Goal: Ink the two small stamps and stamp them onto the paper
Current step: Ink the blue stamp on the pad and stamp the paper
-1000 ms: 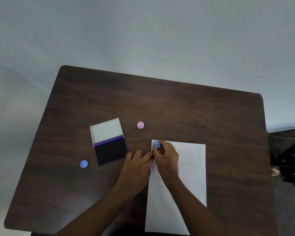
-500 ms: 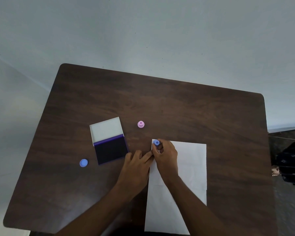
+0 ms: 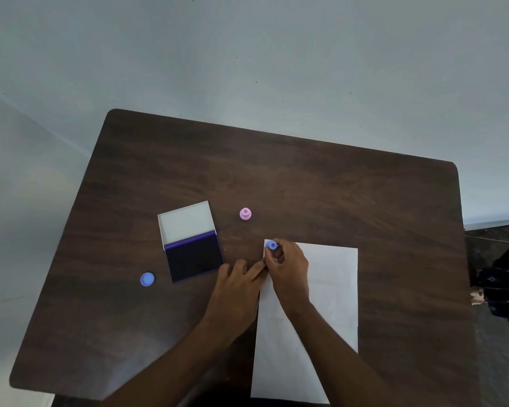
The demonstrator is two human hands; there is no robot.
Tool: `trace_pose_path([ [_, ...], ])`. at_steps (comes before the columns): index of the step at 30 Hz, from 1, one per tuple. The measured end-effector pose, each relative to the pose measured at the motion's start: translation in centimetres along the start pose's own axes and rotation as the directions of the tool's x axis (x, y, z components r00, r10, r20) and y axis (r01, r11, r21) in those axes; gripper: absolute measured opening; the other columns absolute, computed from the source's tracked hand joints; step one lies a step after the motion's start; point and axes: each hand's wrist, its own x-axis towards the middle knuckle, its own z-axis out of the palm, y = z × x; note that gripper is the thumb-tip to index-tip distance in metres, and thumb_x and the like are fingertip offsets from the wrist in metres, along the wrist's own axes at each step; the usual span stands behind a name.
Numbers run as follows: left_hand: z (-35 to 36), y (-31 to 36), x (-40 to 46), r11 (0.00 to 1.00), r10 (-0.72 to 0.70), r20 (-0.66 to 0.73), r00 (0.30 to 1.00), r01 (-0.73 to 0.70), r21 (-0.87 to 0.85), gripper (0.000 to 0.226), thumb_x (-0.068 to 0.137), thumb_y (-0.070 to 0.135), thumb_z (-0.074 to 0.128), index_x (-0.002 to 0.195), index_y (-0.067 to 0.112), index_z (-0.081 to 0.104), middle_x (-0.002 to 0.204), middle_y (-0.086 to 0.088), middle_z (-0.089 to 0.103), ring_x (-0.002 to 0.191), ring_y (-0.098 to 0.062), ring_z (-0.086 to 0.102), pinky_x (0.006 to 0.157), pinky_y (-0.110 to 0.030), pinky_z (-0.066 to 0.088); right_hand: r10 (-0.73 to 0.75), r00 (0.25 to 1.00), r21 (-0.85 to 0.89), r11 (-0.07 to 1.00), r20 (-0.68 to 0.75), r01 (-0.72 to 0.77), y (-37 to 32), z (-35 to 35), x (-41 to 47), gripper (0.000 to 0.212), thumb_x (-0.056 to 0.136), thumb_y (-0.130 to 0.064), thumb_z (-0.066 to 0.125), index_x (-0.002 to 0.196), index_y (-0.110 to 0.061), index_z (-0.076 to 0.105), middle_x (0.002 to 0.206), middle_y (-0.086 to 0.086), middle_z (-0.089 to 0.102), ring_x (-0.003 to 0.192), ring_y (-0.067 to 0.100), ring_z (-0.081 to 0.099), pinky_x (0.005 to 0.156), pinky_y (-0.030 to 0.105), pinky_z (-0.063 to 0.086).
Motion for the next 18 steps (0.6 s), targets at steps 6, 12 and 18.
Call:
trace_pose_path([
  [6, 0.18, 0.10, -0.26, 0.997, -0.042, 0.130, 0.991, 0.050, -0.054, 0.052, 0.094, 0.048, 0.048, 0.141, 0.025, 0.046, 0.142, 0.001, 0.052, 0.123, -0.024, 0.051, 0.110, -0.039, 0.029, 0.023, 1.000, -0.005, 1.000, 0.008, -0.023, 0.07, 0.07, 0.26, 0.042, 0.089, -0.034, 0.062, 0.124, -0.012, 0.055, 0.131, 0.008, 0.058, 0.112, 0.023, 0.057, 0.099, 0.025, 0.038],
  [12, -0.38, 0.27, 0.04, 1.000, -0.010, 0.045, 0.999, 0.009, 0.002, 0.052, 0.060, 0.044, 0.085, 0.105, 0.021, 0.074, 0.099, 0.000, 0.075, 0.080, -0.021, 0.070, 0.077, -0.038, 0.056, 0.032, 0.999, 0.009, 0.999, 0.017, -0.033, 0.12, 0.08, 0.20, 0.041, 0.089, -0.033, 0.061, 0.123, -0.011, 0.055, 0.130, 0.009, 0.059, 0.112, 0.023, 0.057, 0.094, 0.019, 0.034],
  [18, -0.31, 0.45, 0.18, 1.000, -0.007, -0.009, 1.000, 0.007, 0.019, 0.054, 0.057, 0.044, 0.087, 0.105, 0.021, 0.073, 0.099, 0.000, 0.075, 0.079, -0.021, 0.070, 0.076, -0.038, 0.057, 0.029, 0.999, 0.014, 0.999, 0.015, -0.029, 0.11, 0.02, 0.16, 0.041, 0.089, -0.032, 0.062, 0.123, -0.011, 0.055, 0.130, 0.009, 0.059, 0.111, 0.023, 0.057, 0.096, 0.021, 0.035],
])
